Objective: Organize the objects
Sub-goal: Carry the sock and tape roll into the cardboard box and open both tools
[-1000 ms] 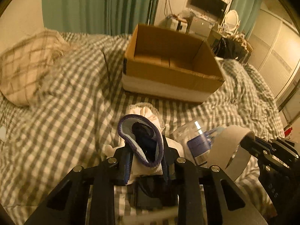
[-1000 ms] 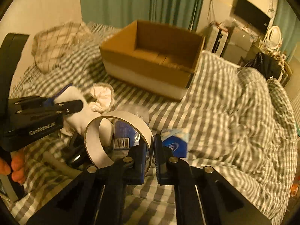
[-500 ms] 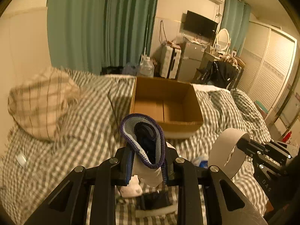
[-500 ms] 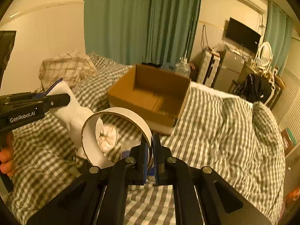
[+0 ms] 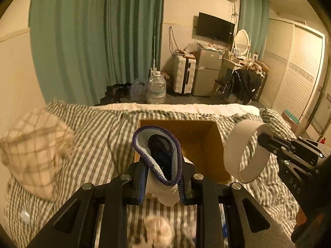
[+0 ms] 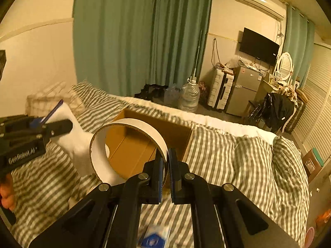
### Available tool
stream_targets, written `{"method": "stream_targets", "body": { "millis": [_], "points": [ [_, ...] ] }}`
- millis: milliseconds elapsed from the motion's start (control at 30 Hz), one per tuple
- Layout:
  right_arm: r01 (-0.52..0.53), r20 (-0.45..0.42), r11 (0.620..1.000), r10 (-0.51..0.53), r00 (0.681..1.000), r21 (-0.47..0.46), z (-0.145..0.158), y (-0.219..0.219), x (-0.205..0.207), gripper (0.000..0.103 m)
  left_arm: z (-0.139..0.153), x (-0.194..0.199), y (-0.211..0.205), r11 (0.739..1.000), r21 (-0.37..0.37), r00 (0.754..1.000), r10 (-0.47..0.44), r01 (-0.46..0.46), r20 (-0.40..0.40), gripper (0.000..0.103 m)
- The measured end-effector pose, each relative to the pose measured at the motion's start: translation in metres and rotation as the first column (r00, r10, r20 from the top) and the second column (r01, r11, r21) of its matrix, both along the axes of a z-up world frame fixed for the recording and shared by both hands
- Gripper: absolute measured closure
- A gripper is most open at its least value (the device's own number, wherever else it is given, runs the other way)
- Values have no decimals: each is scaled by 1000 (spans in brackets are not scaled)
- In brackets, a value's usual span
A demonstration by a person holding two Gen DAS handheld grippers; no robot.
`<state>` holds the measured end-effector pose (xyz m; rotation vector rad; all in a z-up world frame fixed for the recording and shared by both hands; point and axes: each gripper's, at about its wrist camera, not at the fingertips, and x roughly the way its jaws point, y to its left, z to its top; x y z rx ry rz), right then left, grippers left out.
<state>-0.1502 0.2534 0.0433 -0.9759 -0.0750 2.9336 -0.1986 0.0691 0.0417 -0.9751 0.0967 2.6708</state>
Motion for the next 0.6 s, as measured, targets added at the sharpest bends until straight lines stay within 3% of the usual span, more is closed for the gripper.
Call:
{"method": "stream_targets", "body": {
  "millis": [300,467,600],
  "points": [
    [42,96,998,-38,995,-40,-56,17,-99,99,-41,-78,17,1000,-24,999,-11,12,41,79],
    [49,147,998,-45,988,-27,-94,14,-125,99,-73,-94,17,999,-40,997,-20,23,81,79],
    [58,158,997,-49,986,-51,-105,17,-125,99,-82,-91,18,999,-39,995,-27,30,92,77]
  ]
}}
